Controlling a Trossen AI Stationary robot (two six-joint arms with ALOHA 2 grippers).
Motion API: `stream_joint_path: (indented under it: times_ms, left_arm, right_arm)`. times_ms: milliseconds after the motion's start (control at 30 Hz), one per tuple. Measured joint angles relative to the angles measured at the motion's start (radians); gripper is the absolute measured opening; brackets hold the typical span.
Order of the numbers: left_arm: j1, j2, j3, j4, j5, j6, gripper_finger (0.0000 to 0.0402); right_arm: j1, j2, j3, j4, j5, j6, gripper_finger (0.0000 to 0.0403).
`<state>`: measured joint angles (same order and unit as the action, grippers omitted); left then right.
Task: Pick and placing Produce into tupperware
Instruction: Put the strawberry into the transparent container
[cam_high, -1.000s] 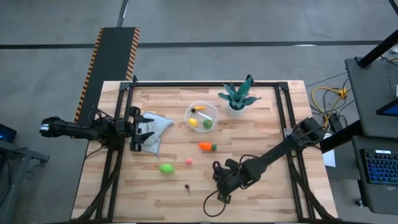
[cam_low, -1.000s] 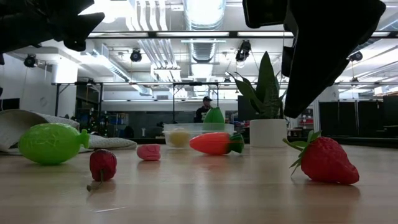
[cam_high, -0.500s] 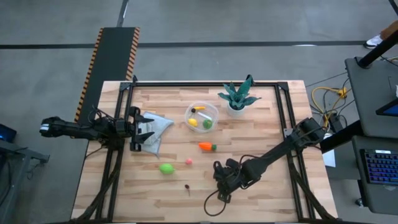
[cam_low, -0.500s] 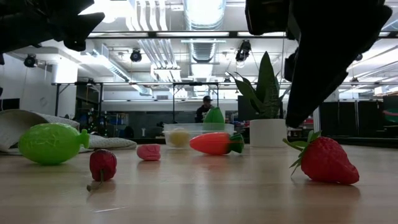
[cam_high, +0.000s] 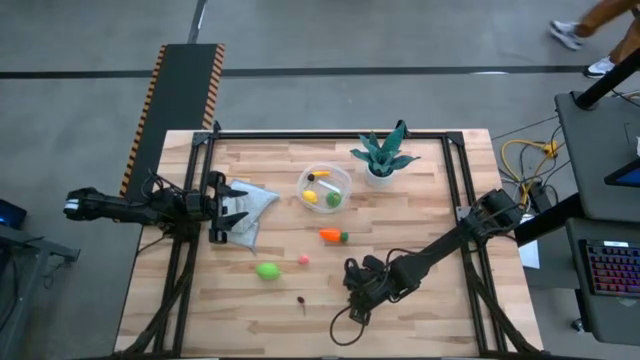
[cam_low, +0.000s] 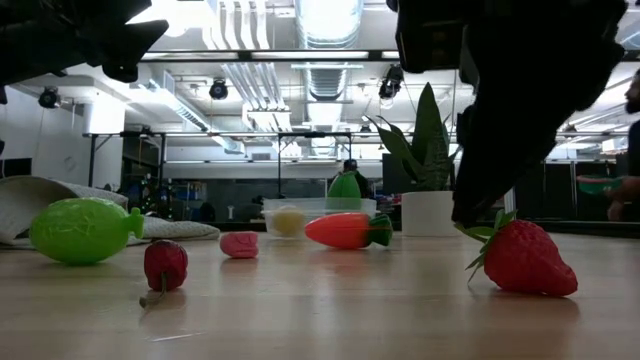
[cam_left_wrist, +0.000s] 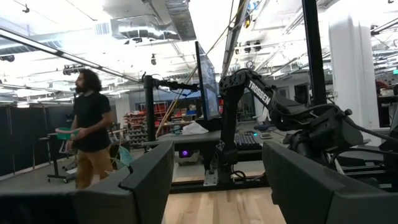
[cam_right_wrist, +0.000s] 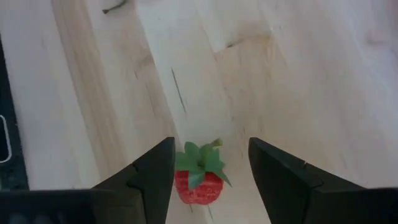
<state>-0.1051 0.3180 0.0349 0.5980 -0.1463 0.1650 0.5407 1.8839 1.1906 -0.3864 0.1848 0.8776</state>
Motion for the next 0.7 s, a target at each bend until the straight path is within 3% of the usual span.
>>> stream_joint_path:
  times_ms: [700]
  left_arm:
    - [0.0, 0.0, 0.0, 0.0, 0.0, 0.0, 0.0231]
  right_arm:
    - [-0.007, 0.0, -0.103, 0.135, 0.018, 0.024, 0.0186]
